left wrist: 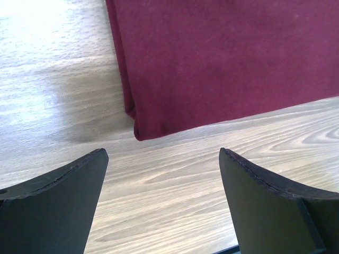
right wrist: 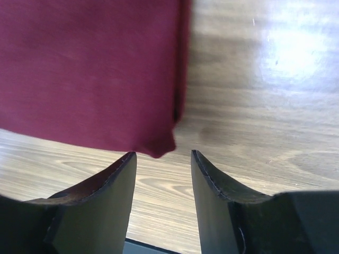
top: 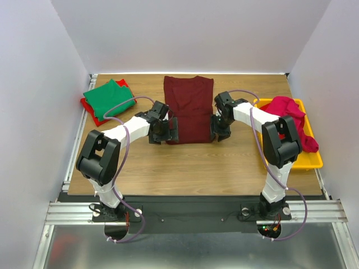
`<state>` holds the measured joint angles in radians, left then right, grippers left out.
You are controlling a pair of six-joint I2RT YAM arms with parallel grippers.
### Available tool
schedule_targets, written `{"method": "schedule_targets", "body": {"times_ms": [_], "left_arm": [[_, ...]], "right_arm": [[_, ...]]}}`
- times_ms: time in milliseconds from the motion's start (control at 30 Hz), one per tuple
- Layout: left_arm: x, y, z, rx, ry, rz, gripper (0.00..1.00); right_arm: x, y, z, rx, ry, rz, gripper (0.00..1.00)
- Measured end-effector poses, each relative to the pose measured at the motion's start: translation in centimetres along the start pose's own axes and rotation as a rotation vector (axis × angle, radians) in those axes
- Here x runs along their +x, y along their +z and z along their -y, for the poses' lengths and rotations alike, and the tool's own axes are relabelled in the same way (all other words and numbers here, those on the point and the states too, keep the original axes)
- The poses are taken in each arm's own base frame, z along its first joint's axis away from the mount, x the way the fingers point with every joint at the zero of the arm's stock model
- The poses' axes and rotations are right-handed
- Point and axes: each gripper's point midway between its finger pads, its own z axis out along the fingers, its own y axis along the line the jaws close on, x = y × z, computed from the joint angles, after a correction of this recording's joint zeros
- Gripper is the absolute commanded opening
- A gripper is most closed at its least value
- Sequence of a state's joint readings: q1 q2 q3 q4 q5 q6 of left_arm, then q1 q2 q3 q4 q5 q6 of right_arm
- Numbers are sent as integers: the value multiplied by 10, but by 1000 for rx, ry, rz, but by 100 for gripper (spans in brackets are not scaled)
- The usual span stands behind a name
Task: Fold and stack the t-shirts
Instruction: Fold the tshirt
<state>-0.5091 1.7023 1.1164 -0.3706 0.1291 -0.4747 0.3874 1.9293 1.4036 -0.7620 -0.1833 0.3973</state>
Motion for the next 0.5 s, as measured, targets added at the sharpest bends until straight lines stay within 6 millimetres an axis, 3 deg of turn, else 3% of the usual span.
{"method": "schedule_targets", "body": {"times_ms": [233, 500], "left_arm": [[0, 1, -1, -3, -3, 3, 99], [1, 2, -4, -14, -4, 6, 97]], "right_arm": [[8, 11, 5, 10, 7, -23, 38], [4, 17, 5, 6, 5, -13, 35]]}}
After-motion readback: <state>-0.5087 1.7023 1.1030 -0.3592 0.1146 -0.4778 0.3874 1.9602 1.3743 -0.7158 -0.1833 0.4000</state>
